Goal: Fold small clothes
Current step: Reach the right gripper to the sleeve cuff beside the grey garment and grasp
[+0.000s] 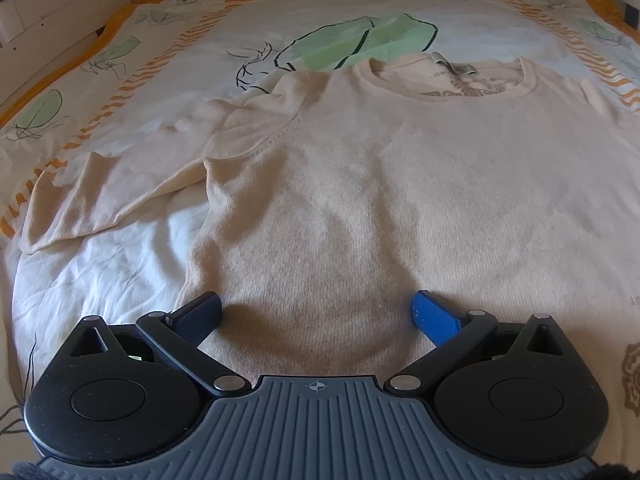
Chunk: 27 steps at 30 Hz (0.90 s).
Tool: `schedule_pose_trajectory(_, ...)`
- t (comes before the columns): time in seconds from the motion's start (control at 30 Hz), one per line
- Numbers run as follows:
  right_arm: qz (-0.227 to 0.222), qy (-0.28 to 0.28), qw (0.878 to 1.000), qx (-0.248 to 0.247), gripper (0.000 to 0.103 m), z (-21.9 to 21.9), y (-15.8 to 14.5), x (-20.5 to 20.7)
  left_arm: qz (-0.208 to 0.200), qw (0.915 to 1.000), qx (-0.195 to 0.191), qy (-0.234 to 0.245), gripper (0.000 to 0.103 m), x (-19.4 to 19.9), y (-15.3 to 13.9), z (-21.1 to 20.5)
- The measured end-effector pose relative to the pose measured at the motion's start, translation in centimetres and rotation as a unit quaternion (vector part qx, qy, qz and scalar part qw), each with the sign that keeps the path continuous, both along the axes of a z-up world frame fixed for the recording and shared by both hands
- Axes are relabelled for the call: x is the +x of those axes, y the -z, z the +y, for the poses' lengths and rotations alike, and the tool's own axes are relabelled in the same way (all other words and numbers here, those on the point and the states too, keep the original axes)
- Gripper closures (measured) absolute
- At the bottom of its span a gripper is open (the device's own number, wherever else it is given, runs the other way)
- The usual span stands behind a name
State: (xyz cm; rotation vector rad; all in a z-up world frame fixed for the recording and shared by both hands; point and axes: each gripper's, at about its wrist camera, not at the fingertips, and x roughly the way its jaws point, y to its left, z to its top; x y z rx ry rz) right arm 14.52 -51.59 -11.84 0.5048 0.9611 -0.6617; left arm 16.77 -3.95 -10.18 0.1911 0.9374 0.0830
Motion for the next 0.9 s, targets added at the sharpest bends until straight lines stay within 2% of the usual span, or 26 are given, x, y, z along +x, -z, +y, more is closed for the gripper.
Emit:
schedule_pose_trajectory(0.33, -0.004, -0.008, 1.000, 0.004, 0.000, -0.4, -0.1, 0.3, 0.009, 0.9999, 0.006, -0.009, 0.000, 0.3, -0.1, -0.2)
schedule_pose_trajectory(0.43, -0.008, -0.011, 1.000, 0.004, 0.004, -0.5, -0.2, 0.4, 0.010, 0.9998, 0.010, -0.012, 0.000, 0.3, -0.1, -0.4)
schedule_pose_trajectory(0.53, -0.020, -0.012, 1.000, 0.005, 0.017, -0.6, -0.6, 0.3, 0.010, 0.9998, 0.013, -0.014, 0.000, 0.3, -0.1, -0.5)
schedule_pose_trajectory(0.6, -0.029, -0.015, 0.999, 0.008, 0.030, -0.6, -0.8, 0.3, 0.010, 0.9998, 0.013, -0.015, 0.000, 0.2, -0.1, -0.5)
schedule_pose_trajectory(0.67, -0.036, -0.023, 0.999, 0.008, 0.037, -0.4, -1.0, 0.3, 0.011, 0.9998, 0.012, -0.015, 0.000, 0.3, -0.1, -0.5)
schedule_pose_trajectory(0.73, -0.045, -0.033, 0.998, 0.008, 0.048, -0.1, -1.2, 0.4, 0.012, 0.9998, 0.011, -0.015, 0.000, 0.3, -0.1, -0.4)
schedule_pose_trajectory(0.8, -0.062, -0.039, 0.997, 0.009, 0.066, 0.1, -1.7, 0.4, 0.012, 0.9998, 0.009, -0.016, 0.000, 0.3, -0.2, -0.4)
schedule_pose_trajectory(0.9, -0.080, -0.047, 0.996, -0.010, 0.082, 0.6, -2.4, 0.5, 0.011, 0.9998, 0.006, -0.016, 0.000, 0.3, -0.1, -0.3)
